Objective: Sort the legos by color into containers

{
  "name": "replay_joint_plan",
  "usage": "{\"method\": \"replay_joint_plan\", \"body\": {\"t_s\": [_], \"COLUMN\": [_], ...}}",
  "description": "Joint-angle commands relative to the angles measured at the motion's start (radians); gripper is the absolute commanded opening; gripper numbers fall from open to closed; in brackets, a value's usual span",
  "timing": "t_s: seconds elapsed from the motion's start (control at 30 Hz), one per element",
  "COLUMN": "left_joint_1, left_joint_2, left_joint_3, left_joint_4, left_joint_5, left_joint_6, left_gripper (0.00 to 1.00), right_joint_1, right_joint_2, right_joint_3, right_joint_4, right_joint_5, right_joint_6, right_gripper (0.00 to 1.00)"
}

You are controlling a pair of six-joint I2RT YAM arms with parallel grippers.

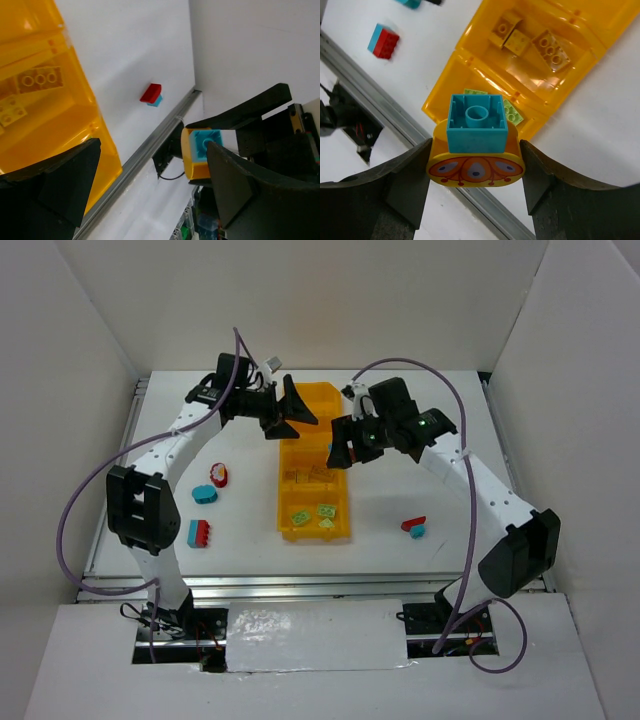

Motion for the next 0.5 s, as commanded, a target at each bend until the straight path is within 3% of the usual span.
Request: {"method": "replay_joint_plan", "body": {"t_s": [0.0, 0.47], "left_joint_1": [-0.002, -0.064], "left_joint_2": [-0.065, -0.040], "left_joint_3": [-0.047, -0.038], "left_joint_4": [0.117, 0.017], "left_joint_5": [0.156, 0.182], "left_joint_6": [-0.063, 0.032], "left_gripper": [0.99, 0.96], "right_joint_1": [0.038, 0.091], "right_joint_2": [-0.024, 0.130], "right_joint_3": [0.052, 0.216], "right_joint_4": [-0.005, -0.054], "right_joint_5": [0.016, 0.042], "right_joint_6": [-0.090, -0.092], "right_gripper": [0.02, 0.01]}}
